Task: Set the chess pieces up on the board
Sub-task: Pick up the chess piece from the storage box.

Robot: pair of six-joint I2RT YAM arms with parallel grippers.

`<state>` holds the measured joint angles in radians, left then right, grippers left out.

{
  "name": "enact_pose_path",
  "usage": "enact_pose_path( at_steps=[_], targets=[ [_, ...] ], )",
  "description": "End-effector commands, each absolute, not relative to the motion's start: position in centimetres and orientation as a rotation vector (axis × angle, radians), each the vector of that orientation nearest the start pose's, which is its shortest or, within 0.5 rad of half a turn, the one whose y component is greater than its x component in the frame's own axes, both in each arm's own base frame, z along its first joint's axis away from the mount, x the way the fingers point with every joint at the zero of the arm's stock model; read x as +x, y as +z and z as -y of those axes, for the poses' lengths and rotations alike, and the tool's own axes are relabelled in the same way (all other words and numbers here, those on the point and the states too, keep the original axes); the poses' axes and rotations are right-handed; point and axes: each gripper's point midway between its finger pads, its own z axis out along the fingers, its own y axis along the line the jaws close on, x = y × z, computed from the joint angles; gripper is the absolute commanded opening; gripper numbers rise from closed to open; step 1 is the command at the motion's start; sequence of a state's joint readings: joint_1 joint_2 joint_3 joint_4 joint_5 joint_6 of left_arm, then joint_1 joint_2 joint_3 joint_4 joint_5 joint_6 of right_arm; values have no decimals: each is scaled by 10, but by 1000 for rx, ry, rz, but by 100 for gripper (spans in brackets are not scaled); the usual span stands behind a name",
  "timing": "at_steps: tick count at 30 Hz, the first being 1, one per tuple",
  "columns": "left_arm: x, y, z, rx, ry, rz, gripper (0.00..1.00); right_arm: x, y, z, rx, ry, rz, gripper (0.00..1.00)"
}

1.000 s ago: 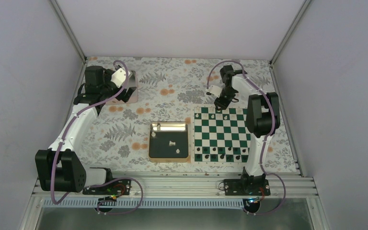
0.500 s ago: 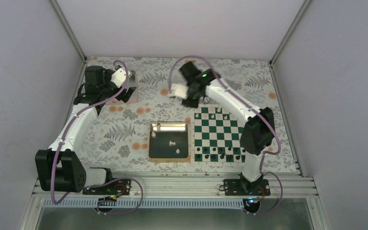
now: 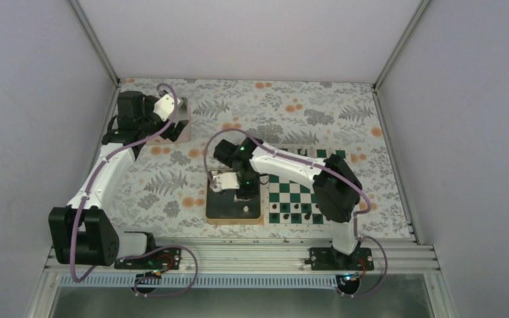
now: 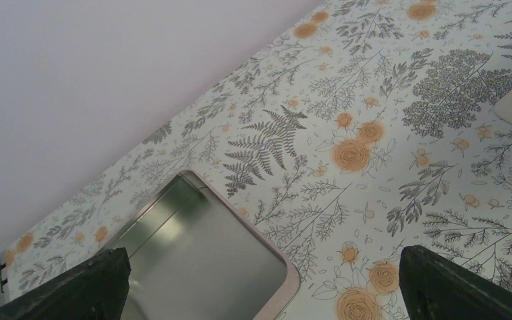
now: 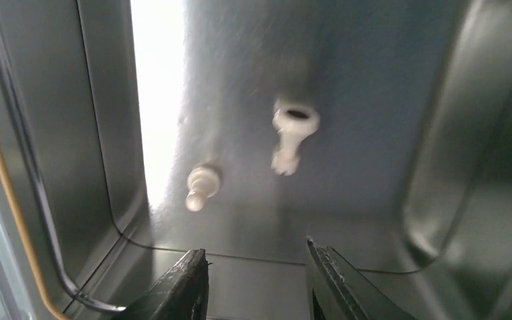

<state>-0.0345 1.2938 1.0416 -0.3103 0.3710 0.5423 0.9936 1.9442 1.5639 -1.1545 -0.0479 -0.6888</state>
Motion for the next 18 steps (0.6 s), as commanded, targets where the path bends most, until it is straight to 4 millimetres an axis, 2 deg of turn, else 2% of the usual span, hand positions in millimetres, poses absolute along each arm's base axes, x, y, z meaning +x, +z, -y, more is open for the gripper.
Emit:
enact_pose_path(
  at_steps=[1, 5, 9, 18],
  targets=[
    [396, 245, 77, 812, -94, -1909, 100, 179, 70, -307, -2315, 117, -2141, 40],
    [396, 244, 77, 813, -95, -1914, 100, 171, 58, -310, -2304, 153, -2147, 40],
    [396, 245, 78, 812, -95, -1913, 100, 168, 56, -320, -2296, 203, -2114, 41],
    [395, 246, 78, 813, -96, -1911, 100, 164, 42, -322, -2335, 198, -2116, 41]
  ],
)
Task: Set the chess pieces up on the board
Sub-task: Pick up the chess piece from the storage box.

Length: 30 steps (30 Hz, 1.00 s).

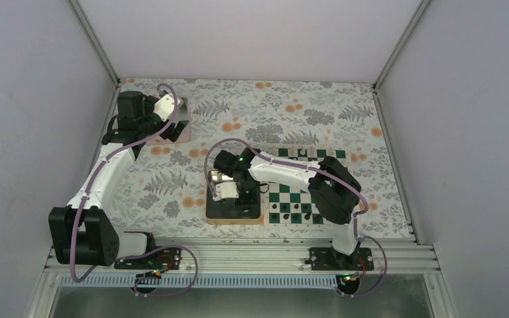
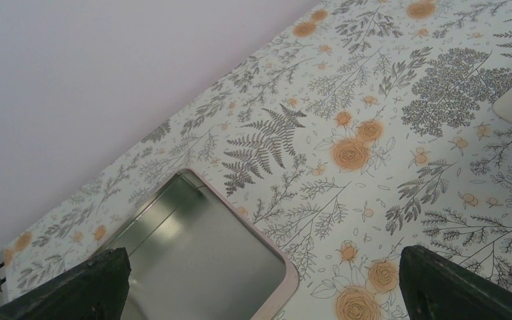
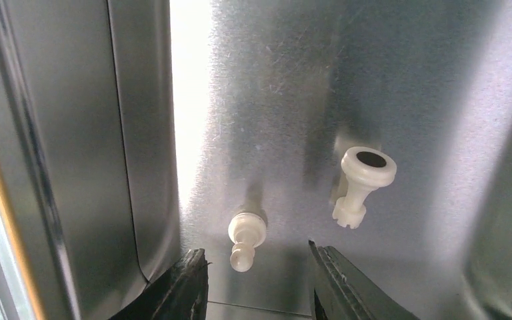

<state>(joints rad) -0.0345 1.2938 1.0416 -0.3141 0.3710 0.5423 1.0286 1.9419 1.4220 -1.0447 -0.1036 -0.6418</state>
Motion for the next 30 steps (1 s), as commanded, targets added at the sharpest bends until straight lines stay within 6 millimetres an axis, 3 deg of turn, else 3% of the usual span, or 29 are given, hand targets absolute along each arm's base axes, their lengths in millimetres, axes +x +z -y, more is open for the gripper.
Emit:
enact_pose_path(
  at_steps=[1, 21, 30],
  targets=[
    [396, 245, 77, 812, -96, -1913, 100, 164, 42, -321, -2334, 200, -2120, 40],
    [396, 244, 77, 814, -93, -1912, 100, 160, 28, -318, -2365, 205, -2142, 37],
    [396, 243, 78, 815, -95, -1912, 100, 162, 27, -317, -2363, 183, -2145, 22]
  ],
)
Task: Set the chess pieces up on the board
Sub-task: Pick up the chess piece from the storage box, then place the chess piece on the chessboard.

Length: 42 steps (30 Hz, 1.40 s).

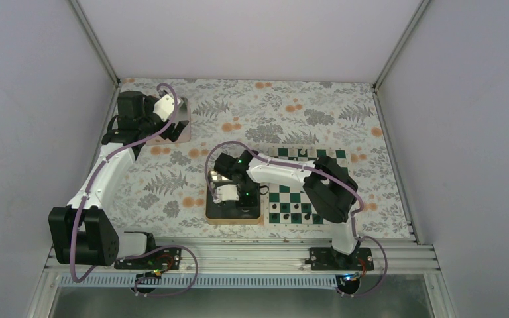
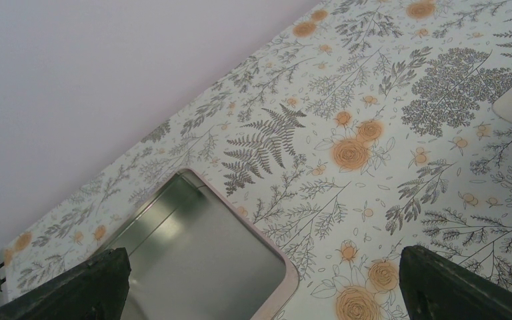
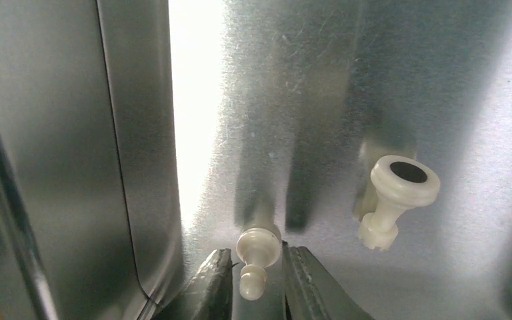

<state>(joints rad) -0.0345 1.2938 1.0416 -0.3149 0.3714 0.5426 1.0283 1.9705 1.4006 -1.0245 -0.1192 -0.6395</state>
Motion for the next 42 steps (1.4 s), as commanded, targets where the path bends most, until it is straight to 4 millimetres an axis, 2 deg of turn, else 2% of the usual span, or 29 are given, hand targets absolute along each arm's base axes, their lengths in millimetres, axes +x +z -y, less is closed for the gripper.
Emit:
enact_pose_path(
  at_steps=[1, 4, 8, 11, 14, 18, 21, 24, 27, 32, 36, 42],
  targets=[
    [396, 243, 78, 816, -95, -1913, 100, 163, 29, -317, -2360, 182, -2140, 18],
    [395, 243, 77, 815, -92, -1913, 100, 165, 37, -318, -2339, 173, -2127, 10],
    [395, 244, 78, 815, -95, -1912, 100, 176, 57, -314, -2288, 140, -2122, 6],
    [395, 245, 77, 813, -95, -1912, 100, 196, 82, -308, -2203, 97, -2129, 6],
    [395, 246, 77, 812, -94, -1910, 100, 225, 116, -296, -2081, 56, -2143, 6],
    [395, 247, 77, 812, -92, -1908, 100, 277, 163, -258, -1877, -7, -2190, 6],
    [395, 245, 77, 812, -93, -1909, 100, 316, 178, -210, -1735, -77, -2260, 6],
    [395, 245, 77, 814, -92, -1909, 100, 343, 176, -160, -1620, -98, -2353, 6],
    [396, 245, 77, 813, -92, -1909, 100, 366, 167, -106, -1481, -107, -2452, 6],
    [395, 244, 77, 812, -94, -1913, 100, 376, 137, -41, -1318, -71, -2597, 6],
    [396, 244, 78, 815, -100, -1914, 100, 369, 107, -13, -1257, -50, -2683, 7],
    [396, 244, 78, 815, -99, -1913, 100, 360, 83, 2, -1207, 13, -2737, 8]
  ],
)
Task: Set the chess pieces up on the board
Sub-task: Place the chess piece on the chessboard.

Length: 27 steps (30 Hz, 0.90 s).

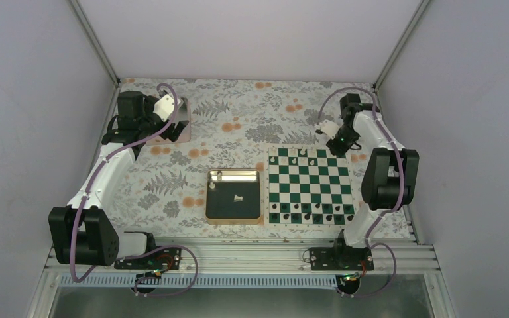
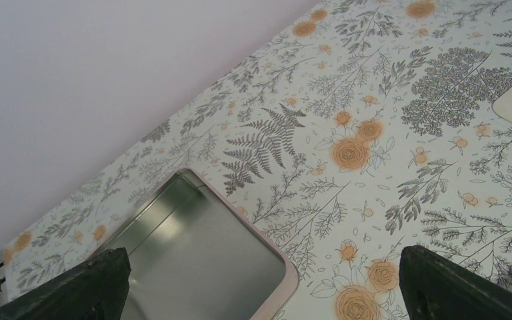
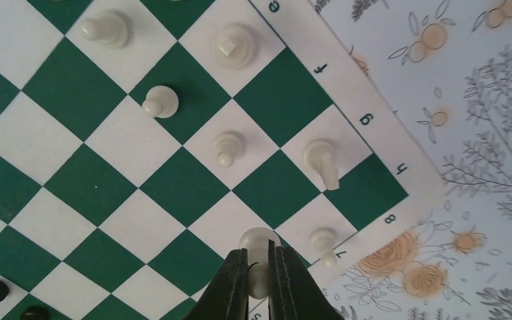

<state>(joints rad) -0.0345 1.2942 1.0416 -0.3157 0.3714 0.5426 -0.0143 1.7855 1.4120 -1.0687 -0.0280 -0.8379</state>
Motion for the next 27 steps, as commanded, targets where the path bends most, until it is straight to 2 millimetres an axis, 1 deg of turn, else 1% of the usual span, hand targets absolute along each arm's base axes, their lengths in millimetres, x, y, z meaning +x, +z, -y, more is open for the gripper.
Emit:
enact_pose_path(
  at_steps=[1, 5, 14, 19, 27],
  targets=[
    [396, 244, 78, 815, -99, -1913, 100, 358, 78, 4, -1201, 15, -2748, 8],
    [397, 242, 78, 815, -101, -1917, 100, 358, 63, 11, -1172, 36, -2770, 8],
    [397, 241, 78, 815, -101, -1920, 100, 359, 41, 10, -1167, 86, -2797, 8],
    [397, 242, 78, 815, -100, -1920, 100, 359, 33, 12, -1162, 102, -2811, 8],
    [397, 242, 78, 815, -101, -1921, 100, 359, 29, 18, -1144, 100, -2822, 9]
  ],
)
